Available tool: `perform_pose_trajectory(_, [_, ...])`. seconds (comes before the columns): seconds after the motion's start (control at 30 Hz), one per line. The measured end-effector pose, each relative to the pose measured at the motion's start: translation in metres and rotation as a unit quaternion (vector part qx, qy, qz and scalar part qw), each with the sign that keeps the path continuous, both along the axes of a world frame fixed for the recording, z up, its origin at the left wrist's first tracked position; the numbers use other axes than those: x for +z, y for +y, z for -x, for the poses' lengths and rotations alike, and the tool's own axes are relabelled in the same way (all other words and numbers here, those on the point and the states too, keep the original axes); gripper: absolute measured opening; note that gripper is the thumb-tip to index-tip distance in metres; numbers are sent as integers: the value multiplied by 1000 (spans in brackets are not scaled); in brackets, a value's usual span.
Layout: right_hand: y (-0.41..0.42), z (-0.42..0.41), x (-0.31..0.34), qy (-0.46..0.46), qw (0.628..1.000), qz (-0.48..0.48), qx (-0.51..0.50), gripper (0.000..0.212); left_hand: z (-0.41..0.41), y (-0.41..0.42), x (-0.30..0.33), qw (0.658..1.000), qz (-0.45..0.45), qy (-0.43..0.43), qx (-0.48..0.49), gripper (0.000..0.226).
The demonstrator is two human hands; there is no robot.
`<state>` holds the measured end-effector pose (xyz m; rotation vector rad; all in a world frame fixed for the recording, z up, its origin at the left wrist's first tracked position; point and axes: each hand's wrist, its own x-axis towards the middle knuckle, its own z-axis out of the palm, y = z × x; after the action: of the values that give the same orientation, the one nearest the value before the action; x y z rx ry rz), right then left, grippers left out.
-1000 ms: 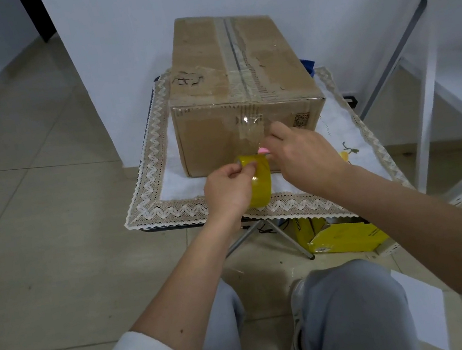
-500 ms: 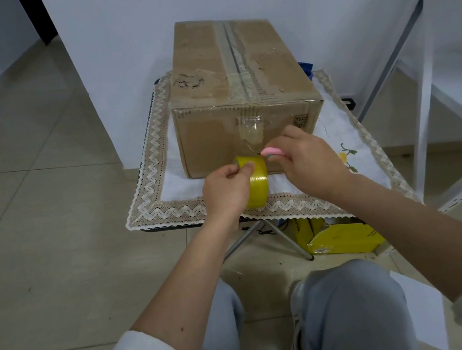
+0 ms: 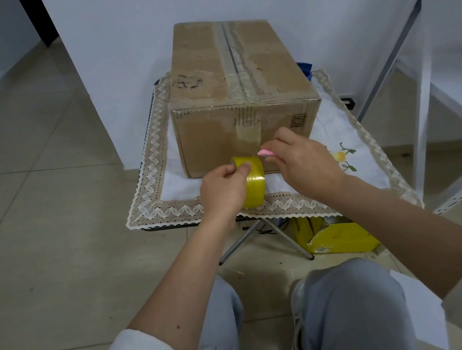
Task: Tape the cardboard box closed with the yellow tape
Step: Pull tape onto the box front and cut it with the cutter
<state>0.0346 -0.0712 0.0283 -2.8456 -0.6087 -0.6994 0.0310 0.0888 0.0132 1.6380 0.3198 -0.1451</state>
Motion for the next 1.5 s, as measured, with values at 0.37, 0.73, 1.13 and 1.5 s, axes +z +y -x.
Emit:
perform_pose_trajectory(0.37, [-19,7,-15,24,997,-48,-52,18,9,1,-7,1000,-22,6,-9,41])
perform_pose_trajectory(0.73, [-37,26,-24,70,970,-212,-99,20,21,-19,10,995,-64,-61,-53,23])
perform_pose_trajectory(1.13, [-99,49,-29,83,907,-356,-210,33,28,-77,17,962,-99,-126,-221,17])
perform_pose_trajectory(1.5, [-155,49,-33,119,796,-491,-335,27,0,-144,4,846,-335,-288,-298,30])
